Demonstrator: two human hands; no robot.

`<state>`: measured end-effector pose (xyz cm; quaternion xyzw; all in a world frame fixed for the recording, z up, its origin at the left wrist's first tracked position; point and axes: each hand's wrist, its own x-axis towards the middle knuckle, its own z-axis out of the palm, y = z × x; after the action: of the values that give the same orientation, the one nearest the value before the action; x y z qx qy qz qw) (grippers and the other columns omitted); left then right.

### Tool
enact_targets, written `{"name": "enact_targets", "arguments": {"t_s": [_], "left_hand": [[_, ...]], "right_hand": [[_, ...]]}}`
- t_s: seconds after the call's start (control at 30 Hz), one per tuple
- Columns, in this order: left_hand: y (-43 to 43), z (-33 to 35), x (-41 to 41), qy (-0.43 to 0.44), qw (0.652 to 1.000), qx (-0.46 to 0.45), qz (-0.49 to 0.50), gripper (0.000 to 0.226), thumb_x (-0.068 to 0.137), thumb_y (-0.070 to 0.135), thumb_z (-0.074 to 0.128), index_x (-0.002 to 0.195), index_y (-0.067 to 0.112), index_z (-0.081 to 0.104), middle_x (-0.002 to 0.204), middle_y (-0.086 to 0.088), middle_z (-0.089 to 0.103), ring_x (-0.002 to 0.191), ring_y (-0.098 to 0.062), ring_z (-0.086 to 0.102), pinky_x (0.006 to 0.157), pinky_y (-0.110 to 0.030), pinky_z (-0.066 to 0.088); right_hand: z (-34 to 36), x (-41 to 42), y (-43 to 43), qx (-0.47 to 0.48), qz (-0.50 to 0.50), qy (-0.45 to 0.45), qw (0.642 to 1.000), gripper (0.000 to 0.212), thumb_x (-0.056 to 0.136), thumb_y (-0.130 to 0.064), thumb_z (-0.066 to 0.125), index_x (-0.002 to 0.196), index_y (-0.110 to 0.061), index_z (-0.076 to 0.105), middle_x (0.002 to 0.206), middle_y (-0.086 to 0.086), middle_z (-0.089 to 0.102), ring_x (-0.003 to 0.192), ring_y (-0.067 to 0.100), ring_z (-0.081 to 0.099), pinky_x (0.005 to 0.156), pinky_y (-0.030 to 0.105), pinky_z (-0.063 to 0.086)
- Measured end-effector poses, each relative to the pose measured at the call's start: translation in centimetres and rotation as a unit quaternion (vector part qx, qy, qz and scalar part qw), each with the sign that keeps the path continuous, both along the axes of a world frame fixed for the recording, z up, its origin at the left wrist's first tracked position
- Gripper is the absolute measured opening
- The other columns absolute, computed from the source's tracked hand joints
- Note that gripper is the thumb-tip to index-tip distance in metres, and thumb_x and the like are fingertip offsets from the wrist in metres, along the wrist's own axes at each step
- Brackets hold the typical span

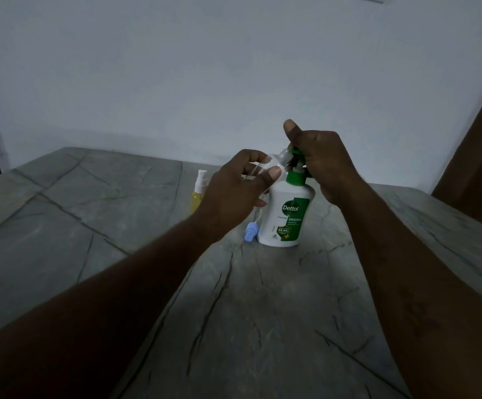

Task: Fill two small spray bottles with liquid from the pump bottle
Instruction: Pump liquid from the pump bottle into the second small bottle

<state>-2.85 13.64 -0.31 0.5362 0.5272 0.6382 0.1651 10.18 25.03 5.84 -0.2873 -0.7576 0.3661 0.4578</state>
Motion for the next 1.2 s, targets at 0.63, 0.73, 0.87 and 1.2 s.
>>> {"name": "enact_targets", "arguments": {"t_s": [0.63,0.73,0.87,1.2], "left_hand": [[-0.9,1.7,0.0,-0.025,1.0,-0.015,-0.01,0.038,0.1,0.054,0.049,0.106,0.023,0.071,0.088,-0.002,0.077,0.06,-0.014,0.059,0.051,-0.02,0.045],[-1.0,2.3,-0.3,-0.039,0.998,-0.02,-0.037,0.043,0.101,0.053,0.047,0.103,0.017,0.071,0.085,-0.006,0.077,0.056,-0.018,0.055,0.046,-0.02,0.041],[-0.9,3.2,-1.6,-0.017,0.996,-0.057,-0.062,0.053,0.102,0.057,0.043,0.106,0.011,0.07,0.08,-0.011,0.076,0.05,-0.016,0.052,0.042,-0.021,0.035],[-0.7,3.3,-2.0,-0.109,0.981,-0.115,-0.11,0.073,0.096,0.069,0.043,0.109,0.005,0.074,0.064,-0.009,0.061,0.044,-0.012,0.037,0.037,-0.019,0.027]], "right_hand": [[3.1,-1.7,0.8,-0.074,-0.019,-0.108,0.991,0.057,0.091,-0.066,0.062,0.095,-0.011,0.077,0.088,0.002,0.077,0.066,0.014,0.067,0.065,0.029,0.051],[2.8,-1.9,1.0,-0.098,-0.004,-0.134,0.986,0.039,0.091,-0.05,0.07,0.093,-0.012,0.076,0.086,0.003,0.075,0.064,0.016,0.069,0.069,0.032,0.053],[3.0,-2.2,1.0,-0.104,-0.003,-0.154,0.983,0.024,0.092,-0.038,0.072,0.085,-0.014,0.074,0.084,0.003,0.073,0.058,0.015,0.067,0.071,0.033,0.053],[2.5,-2.1,0.6,-0.148,-0.004,-0.148,0.978,0.025,0.096,-0.027,0.066,0.111,-0.01,0.075,0.091,0.007,0.074,0.067,0.019,0.067,0.07,0.032,0.052]]}}
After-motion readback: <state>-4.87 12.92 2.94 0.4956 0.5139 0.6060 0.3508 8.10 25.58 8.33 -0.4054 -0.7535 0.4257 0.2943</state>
